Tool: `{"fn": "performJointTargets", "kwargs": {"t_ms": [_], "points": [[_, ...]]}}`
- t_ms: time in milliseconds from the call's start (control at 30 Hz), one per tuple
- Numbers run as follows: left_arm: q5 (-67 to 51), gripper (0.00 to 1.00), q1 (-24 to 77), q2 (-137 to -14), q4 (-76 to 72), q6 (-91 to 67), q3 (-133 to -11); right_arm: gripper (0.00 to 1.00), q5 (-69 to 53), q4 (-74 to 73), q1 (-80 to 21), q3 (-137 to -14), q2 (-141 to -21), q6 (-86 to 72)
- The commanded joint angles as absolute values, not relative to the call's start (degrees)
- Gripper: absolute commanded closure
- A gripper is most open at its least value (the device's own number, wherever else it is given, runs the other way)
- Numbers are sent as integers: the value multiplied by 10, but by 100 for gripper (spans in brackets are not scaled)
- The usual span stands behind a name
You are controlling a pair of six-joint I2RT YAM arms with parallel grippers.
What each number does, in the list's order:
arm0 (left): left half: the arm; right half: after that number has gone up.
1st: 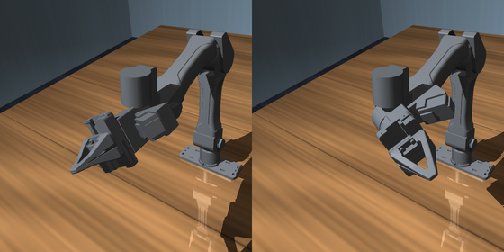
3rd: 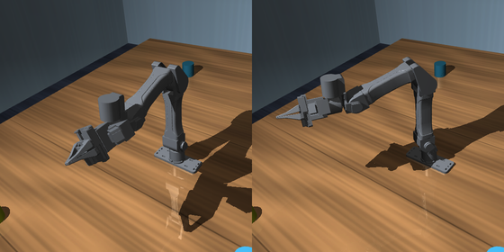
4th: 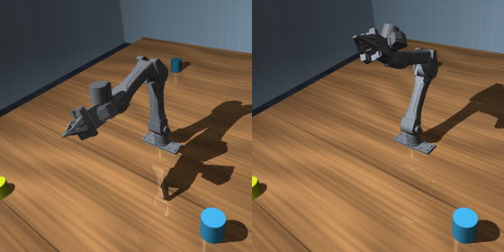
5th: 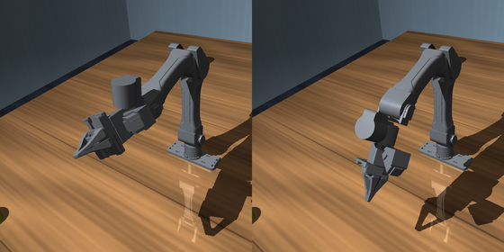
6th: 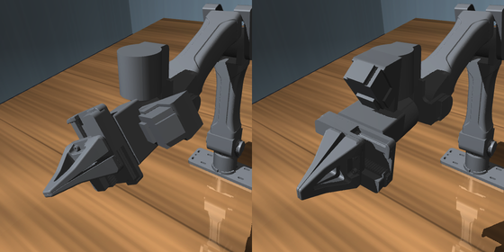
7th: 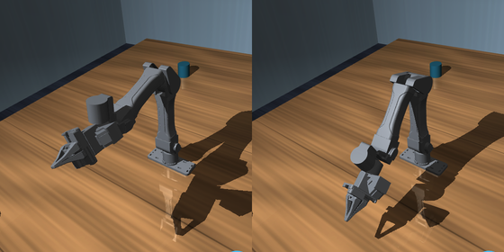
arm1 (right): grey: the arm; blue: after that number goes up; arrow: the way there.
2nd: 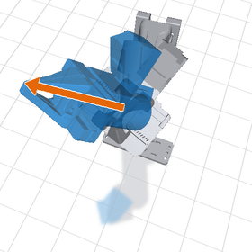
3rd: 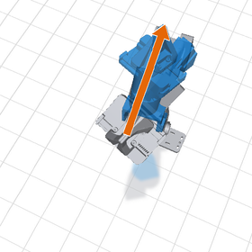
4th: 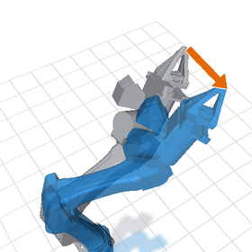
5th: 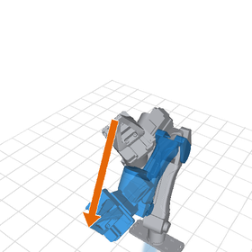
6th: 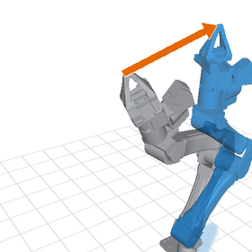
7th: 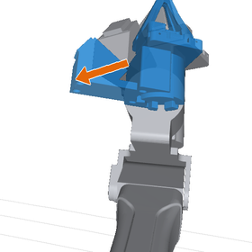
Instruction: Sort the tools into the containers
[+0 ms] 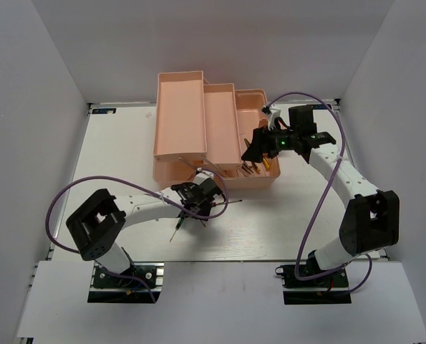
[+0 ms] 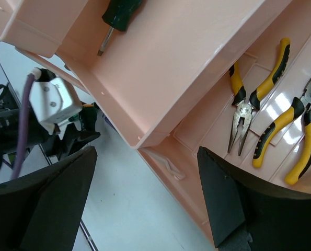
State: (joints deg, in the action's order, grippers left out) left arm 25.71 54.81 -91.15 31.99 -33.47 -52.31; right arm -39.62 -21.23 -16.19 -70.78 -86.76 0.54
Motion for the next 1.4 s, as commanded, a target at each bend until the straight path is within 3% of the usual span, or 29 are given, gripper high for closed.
{"fn": "performJointTargets", "kwargs": {"t_ms": [0,267,433,567,733,933,1367], "points": [[241,53,554,-849,339,-341,-535,16,-405,-207,-159,-702,-847,7],[233,56,554,-806,358,-328,-562,16,-406,-203,-159,-695,-848,4],[137,60,565,-764,346,-251,-580,16,-402,-210,-155,-698,-839,11],[28,60,571,-738,354,-201,-640,16,-391,-224,-148,-700,-831,26],[5,62,577,-759,397,-184,-753,21,-327,-266,-127,-681,-793,60],[118,62,563,-797,367,-164,-849,25,-225,-256,-102,-611,-705,112],[280,60,494,-1045,301,-107,-1026,21,-300,-290,-87,-551,-637,155]]}}
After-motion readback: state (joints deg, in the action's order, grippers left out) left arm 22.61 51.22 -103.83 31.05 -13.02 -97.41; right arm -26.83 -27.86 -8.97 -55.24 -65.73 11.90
